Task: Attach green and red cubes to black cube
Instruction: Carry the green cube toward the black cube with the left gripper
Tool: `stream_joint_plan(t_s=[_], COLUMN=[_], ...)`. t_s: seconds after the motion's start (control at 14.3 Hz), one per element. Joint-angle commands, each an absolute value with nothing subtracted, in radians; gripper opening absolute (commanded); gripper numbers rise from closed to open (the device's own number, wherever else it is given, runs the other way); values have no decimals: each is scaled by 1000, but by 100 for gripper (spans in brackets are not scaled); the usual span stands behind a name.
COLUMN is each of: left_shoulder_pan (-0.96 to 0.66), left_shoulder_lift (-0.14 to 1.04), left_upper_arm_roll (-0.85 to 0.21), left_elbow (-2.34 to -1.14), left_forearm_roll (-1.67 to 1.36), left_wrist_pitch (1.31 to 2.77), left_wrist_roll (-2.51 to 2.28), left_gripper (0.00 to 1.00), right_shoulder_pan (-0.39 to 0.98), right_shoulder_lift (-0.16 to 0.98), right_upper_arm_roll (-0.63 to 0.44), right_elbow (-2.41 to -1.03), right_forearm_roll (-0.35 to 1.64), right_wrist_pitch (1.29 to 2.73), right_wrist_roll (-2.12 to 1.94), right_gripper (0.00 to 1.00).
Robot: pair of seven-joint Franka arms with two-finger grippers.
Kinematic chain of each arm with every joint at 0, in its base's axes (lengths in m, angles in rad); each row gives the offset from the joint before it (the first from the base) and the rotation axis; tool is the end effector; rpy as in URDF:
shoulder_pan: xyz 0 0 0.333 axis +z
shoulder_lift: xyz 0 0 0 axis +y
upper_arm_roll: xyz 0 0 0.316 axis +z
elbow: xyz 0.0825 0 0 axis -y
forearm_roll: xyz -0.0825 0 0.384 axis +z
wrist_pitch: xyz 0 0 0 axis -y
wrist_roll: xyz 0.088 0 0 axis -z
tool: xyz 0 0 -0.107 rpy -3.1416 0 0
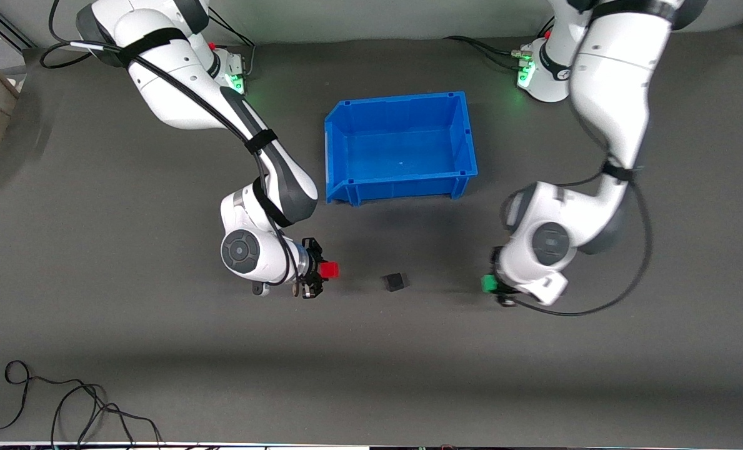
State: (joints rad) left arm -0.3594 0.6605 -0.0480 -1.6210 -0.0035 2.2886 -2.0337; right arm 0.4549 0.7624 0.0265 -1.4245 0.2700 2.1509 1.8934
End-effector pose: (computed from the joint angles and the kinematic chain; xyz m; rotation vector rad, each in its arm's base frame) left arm 0.6376 -0.2707 0.2380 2.1319 2.2821 -0.0428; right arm 0.6383 0.3418 0.2414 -2.1649 2.1671 0.3653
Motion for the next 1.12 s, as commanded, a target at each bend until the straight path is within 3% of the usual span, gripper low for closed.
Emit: stream_joint_plan(t_s=[0.0, 0.35, 1.05], left_shoulder_pan=[-416, -477, -577], left_shoulder_lift=[727, 828, 864], left_upper_arm_roll=[-26, -26, -26], left_elbow=[-1501, -1410, -1379], left_forearm_roll=[-14, -14, -5], left_wrist_pitch=[2276, 2279, 2287], left_wrist_roll=[-2141, -2358, -2398], left_gripper=[0, 0, 0], right_shoulder_pan=[466, 495, 529], right_shoulder_lift=[785, 862, 983], right_upper_arm_roll=[20, 18, 17], right_elbow=[-1393, -1332, -1135], right_forearm_roll=[265, 265, 256], right_wrist_pitch=[2131, 2141, 2146], right_wrist_roll=[1939, 2025, 2057], right_gripper=[0, 0, 0])
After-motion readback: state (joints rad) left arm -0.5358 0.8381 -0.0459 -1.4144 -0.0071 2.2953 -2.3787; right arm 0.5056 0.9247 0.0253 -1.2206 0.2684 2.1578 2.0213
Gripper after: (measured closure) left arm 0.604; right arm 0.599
